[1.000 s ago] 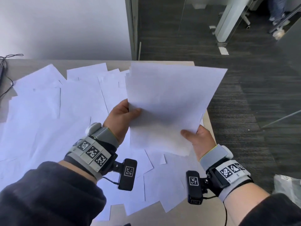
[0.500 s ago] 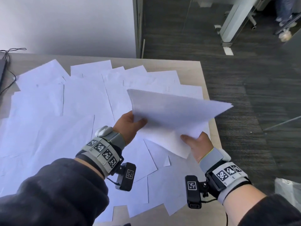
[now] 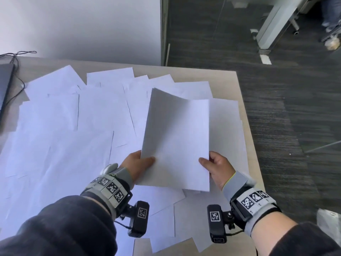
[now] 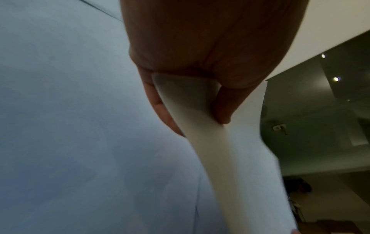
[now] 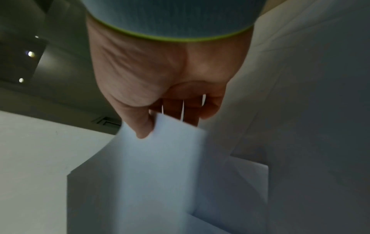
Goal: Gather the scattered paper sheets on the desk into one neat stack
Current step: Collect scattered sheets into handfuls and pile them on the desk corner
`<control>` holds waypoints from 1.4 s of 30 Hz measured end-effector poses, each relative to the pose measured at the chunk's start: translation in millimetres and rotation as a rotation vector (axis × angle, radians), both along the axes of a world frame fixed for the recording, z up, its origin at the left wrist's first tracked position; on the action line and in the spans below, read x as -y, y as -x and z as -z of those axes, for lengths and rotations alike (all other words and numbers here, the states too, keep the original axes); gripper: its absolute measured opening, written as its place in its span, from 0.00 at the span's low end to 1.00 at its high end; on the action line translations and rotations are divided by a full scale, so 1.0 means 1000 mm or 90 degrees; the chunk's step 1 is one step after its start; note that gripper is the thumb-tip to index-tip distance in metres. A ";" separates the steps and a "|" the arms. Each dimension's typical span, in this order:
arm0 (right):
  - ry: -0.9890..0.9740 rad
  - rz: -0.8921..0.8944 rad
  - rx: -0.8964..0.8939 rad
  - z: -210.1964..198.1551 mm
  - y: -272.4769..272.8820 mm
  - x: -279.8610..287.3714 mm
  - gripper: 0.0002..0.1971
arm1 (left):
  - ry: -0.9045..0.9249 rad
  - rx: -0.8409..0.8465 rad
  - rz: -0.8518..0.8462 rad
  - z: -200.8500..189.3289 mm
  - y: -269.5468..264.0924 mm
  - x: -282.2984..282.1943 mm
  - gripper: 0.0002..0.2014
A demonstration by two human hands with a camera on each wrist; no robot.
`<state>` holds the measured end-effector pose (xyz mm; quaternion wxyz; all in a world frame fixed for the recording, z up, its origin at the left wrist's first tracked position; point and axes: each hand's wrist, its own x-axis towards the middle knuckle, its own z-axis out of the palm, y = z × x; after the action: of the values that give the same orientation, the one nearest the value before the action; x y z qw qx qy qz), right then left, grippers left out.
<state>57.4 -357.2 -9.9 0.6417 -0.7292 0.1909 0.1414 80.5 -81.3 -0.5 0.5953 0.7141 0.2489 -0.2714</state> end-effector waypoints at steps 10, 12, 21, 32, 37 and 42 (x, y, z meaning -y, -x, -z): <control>0.632 -0.290 -0.159 0.002 -0.006 -0.020 0.46 | -0.116 -0.003 -0.162 0.013 -0.010 -0.051 0.07; 0.644 -0.303 -0.202 0.007 -0.003 -0.025 0.56 | -0.124 -0.016 -0.168 0.017 -0.007 -0.057 0.08; 0.642 -0.284 -0.159 0.015 -0.003 -0.002 0.57 | -0.103 -0.042 -0.180 0.025 -0.007 -0.064 0.09; 0.274 0.030 0.016 0.000 0.000 0.022 0.02 | -0.123 -0.028 -0.097 0.016 -0.005 -0.053 0.04; 0.164 -0.073 0.034 -0.006 0.003 -0.007 0.17 | -0.114 -0.041 0.003 0.013 0.000 -0.028 0.09; 0.420 -0.375 0.053 0.007 0.013 -0.039 0.36 | -0.050 -0.083 0.009 0.010 0.008 0.000 0.30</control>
<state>44.3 -317.9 -16.7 0.3141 -0.9234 -0.0165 0.2201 72.8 -81.2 -10.9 0.5476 0.7192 0.2929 -0.3117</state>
